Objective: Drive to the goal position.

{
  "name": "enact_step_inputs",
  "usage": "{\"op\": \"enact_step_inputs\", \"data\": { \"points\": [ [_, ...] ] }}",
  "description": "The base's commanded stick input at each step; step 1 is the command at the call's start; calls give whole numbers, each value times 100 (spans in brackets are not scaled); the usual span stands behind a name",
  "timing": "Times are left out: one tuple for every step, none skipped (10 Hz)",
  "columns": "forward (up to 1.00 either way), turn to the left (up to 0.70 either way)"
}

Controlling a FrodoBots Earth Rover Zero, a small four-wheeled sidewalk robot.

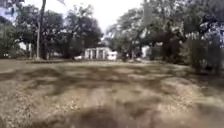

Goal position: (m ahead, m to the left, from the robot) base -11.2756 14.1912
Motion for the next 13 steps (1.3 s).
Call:
{"op": "enact_step_inputs", "data": {
  "points": [
    [70, 35],
    [70, 35],
    [70, 35],
    [70, 35],
    [70, 35],
    [70, 35],
    [70, 35],
    [70, 35],
    [70, 35],
    [70, 35],
    [70, 35],
    [70, 35],
    [70, 35]
  ]
}}
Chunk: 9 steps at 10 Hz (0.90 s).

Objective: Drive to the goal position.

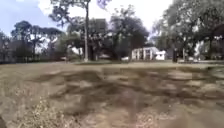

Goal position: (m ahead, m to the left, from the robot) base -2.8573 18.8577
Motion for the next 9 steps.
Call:
{"op": "enact_step_inputs", "data": {
  "points": [
    [70, 35],
    [70, 35],
    [70, 35],
    [70, 35],
    [70, 35],
    [70, 35],
    [70, 35],
    [70, 35],
    [70, 35]
  ]
}}
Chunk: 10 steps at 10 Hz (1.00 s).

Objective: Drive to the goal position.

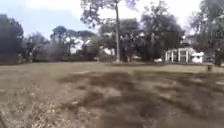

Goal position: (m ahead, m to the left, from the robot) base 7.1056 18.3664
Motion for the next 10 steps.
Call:
{"op": "enact_step_inputs", "data": {
  "points": [
    [70, 35],
    [70, 35],
    [70, 35],
    [70, 35],
    [70, 35],
    [70, 35],
    [70, 35],
    [70, 35],
    [70, 35],
    [70, 35]
  ]
}}
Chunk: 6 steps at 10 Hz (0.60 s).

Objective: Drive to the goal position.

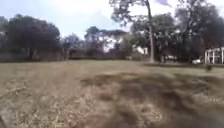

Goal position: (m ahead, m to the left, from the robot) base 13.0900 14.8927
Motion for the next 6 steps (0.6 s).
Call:
{"op": "enact_step_inputs", "data": {
  "points": [
    [70, 35],
    [70, 35],
    [70, 35],
    [70, 35],
    [70, 35],
    [70, 35]
  ]
}}
